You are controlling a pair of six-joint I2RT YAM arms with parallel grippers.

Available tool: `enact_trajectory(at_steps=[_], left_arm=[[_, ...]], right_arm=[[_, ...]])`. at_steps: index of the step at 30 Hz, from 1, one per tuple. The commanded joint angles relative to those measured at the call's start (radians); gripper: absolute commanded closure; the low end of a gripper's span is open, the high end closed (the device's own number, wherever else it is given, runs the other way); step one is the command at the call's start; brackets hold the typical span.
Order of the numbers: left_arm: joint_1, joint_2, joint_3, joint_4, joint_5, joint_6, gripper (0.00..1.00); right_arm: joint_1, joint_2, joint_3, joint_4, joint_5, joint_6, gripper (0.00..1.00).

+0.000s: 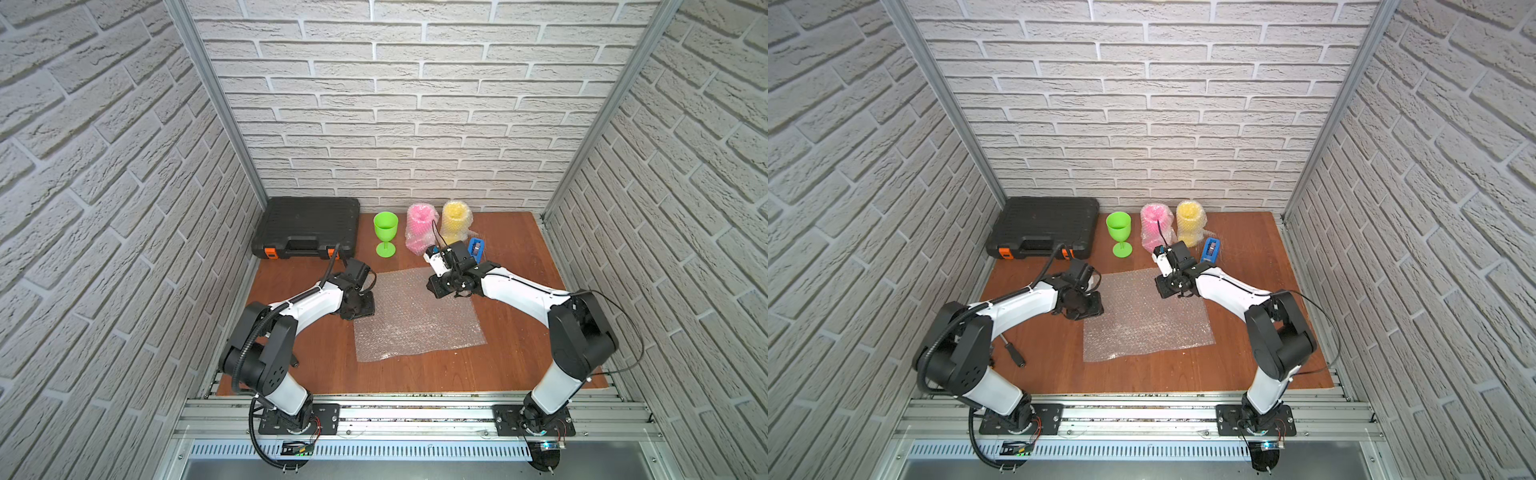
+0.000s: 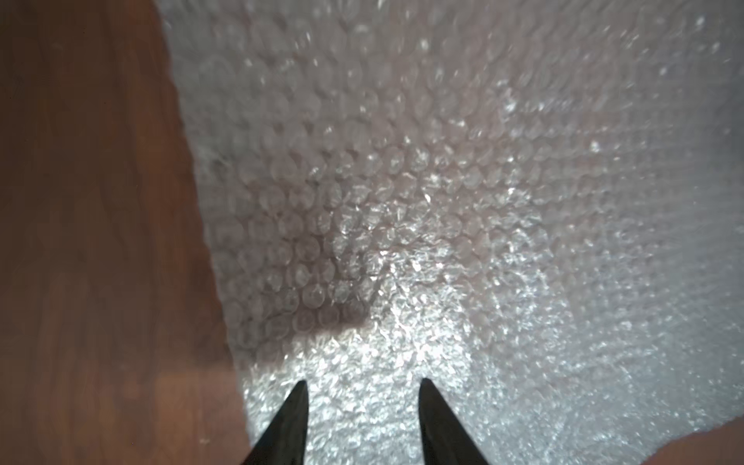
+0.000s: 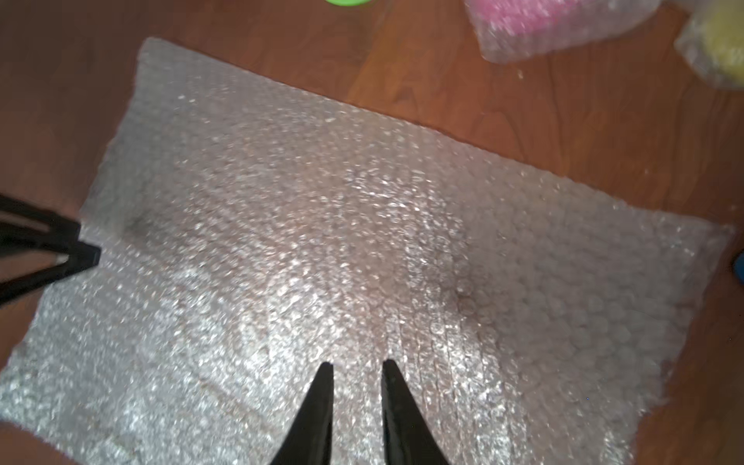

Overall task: Wrap wine glasses in bubble wrap
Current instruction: Place the bubble wrap at the center of the board, then adjust the bubble wrap at the center of the board.

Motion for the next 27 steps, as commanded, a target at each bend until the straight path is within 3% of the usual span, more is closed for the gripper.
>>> enact_trajectory(at_steps=[1, 3, 7, 19, 27], left_arm=[[-0.003, 0.019, -0.022, 0.073, 0.011, -0.032, 0.60], [-0.004, 0.029, -0.026, 0.078, 0.009, -0.028, 0.62], [-0.002, 0.055, -0.025, 0.075, 0.006, -0.008, 0.65], [0.004, 0.071, 0.010, 0.024, 0.001, 0.056, 0.67], [0.000, 0.017, -0.037, 0.017, 0.023, 0.036, 0.68]], right_arm=[[-0.077, 0.070, 0.009, -0.010, -0.080, 0.135, 0.75], [-0.115, 0.110, 0.019, -0.015, -0.128, 0.149, 0.72], [-0.140, 0.135, 0.013, -0.071, -0.079, 0.171, 0.71], [-0.136, -0.054, -0.201, -0.101, 0.035, 0.237, 0.69], [-0.136, -0.019, -0.117, -0.061, 0.082, 0.152, 0.64]])
